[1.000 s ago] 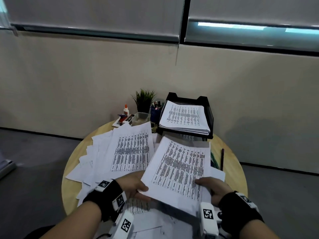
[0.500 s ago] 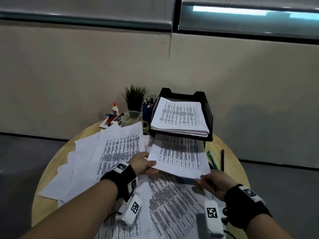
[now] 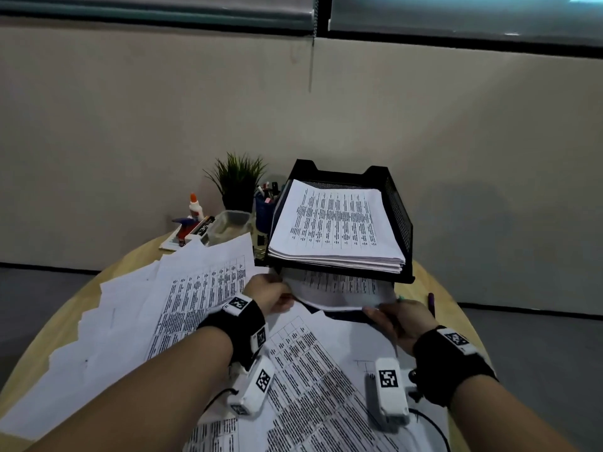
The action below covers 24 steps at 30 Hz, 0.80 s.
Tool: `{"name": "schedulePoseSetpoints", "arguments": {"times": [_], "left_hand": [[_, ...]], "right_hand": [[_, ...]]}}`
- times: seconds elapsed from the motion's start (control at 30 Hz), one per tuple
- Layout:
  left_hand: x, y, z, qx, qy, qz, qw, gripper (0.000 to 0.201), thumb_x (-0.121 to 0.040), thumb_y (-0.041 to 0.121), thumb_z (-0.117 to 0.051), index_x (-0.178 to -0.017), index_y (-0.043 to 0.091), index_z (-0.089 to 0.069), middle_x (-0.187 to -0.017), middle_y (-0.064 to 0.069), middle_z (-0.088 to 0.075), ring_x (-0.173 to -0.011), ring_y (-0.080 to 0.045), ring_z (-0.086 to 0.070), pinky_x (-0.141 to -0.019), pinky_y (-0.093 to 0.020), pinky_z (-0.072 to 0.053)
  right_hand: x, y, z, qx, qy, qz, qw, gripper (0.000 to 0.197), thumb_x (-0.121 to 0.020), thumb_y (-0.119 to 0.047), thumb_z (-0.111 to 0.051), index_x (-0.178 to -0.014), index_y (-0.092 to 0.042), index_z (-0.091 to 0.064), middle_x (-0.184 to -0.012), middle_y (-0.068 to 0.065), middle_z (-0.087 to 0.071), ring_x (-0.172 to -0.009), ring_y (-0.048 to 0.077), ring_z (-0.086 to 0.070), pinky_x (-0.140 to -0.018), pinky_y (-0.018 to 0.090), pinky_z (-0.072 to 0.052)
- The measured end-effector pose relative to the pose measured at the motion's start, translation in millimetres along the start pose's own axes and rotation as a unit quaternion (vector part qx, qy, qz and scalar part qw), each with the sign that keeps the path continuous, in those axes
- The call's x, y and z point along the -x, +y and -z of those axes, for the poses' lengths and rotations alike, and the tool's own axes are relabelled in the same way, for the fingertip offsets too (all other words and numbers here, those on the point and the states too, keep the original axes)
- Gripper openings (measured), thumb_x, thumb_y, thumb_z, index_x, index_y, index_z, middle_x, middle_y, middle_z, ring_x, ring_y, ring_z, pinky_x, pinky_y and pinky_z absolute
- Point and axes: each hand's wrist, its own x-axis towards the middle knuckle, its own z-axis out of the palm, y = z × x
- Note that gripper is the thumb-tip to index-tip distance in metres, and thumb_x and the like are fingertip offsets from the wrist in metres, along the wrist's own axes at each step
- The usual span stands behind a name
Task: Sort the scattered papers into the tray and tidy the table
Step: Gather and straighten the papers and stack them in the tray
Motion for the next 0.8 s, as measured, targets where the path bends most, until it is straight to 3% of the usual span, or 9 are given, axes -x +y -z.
{"name": "schedulePoseSetpoints", "arguments": {"times": [0.1,0.2,0.27,0.37,0.47,0.6,0.7,0.8], "left_hand": [[-7,-4,-4,-0.02,0.03,-0.006,0.999,0.012,-0.087,0.0,-0.061,-0.076,-0.001,-0.057,-0.059,-0.018,-0.058,-0.031,-0.015,-0.054,-0.038,-0.021,-0.05],[-10,-8,-7,-0.068,0.06,-0.024,0.996,0.016,-0.086,-0.004,-0.059,-0.072,0.003,-0.055,-0.063,-0.021,-0.062,-0.041,-0.021,-0.059,-0.056,-0.035,-0.059],[-9,-7,-7,-0.096,0.078,-0.029,0.992,0.018,-0.084,-0.005,-0.06,-0.069,0.002,-0.053,-0.068,-0.023,-0.062,-0.047,-0.025,-0.058,-0.058,-0.04,-0.058],[-5,-6,-4,-0.164,0.094,-0.052,0.981,0.019,-0.078,0.007,-0.069,-0.062,0.001,-0.061,-0.065,-0.022,-0.068,-0.056,-0.033,-0.067,-0.061,-0.042,-0.06],[10,-8,5,-0.268,0.086,-0.075,0.957,0.021,-0.072,0.027,-0.073,-0.066,0.01,-0.062,-0.058,-0.008,-0.066,-0.059,-0.026,-0.066,-0.058,-0.029,-0.056],[49,-14,13,-0.315,0.039,-0.078,0.945,0.02,-0.08,0.031,-0.069,-0.087,0.019,-0.054,-0.088,-0.006,-0.064,-0.084,-0.025,-0.061,-0.075,-0.031,-0.049],[85,-27,22,-0.394,-0.012,-0.091,0.915,0.03,-0.083,0.033,-0.067,-0.103,0.014,-0.057,-0.098,-0.005,-0.061,-0.09,-0.022,-0.058,-0.072,-0.025,-0.042],[124,-42,33,-0.44,-0.052,-0.087,0.892,0.033,-0.082,0.035,-0.067,-0.107,0.015,-0.058,-0.106,-0.004,-0.059,-0.095,-0.021,-0.058,-0.08,-0.029,-0.049]], "right_hand": [[-5,4,-3,0.04,0.041,0.039,0.998,0.014,-0.09,0.014,-0.048,-0.077,0.011,-0.052,-0.053,0.023,-0.062,-0.039,0.024,-0.063,-0.039,0.024,-0.053],[-8,9,-4,0.13,0.071,0.062,0.987,0.025,-0.09,0.011,-0.05,-0.065,0.009,-0.052,-0.038,0.014,-0.048,-0.023,0.017,-0.044,-0.031,0.014,-0.037],[-8,11,-1,0.179,0.08,0.063,0.979,0.027,-0.089,0.006,-0.056,-0.062,0.008,-0.057,-0.036,0.01,-0.045,-0.021,0.014,-0.037,-0.03,0.011,-0.029],[-4,10,3,0.21,0.07,0.051,0.974,0.031,-0.089,-0.009,-0.064,-0.062,0.006,-0.06,-0.037,0.012,-0.049,-0.025,0.018,-0.041,-0.035,0.02,-0.036],[6,10,5,0.173,0.06,0.047,0.982,0.029,-0.087,-0.006,-0.065,-0.064,0.007,-0.054,-0.037,0.013,-0.048,-0.026,0.02,-0.041,-0.041,0.028,-0.042],[41,13,9,0.17,0.016,0.071,0.983,0.014,-0.088,0.003,-0.059,-0.075,0.003,-0.052,-0.061,0.02,-0.048,-0.041,0.026,-0.05,-0.049,0.037,-0.053],[79,24,15,0.2,-0.018,0.078,0.977,0.009,-0.087,0.003,-0.06,-0.084,0.002,-0.052,-0.074,0.021,-0.047,-0.057,0.028,-0.051,-0.051,0.031,-0.051],[112,41,25,0.331,-0.044,0.057,0.941,0.021,-0.076,-0.01,-0.073,-0.089,0.002,-0.061,-0.081,0.017,-0.057,-0.07,0.023,-0.052,-0.06,0.025,-0.043]]}}
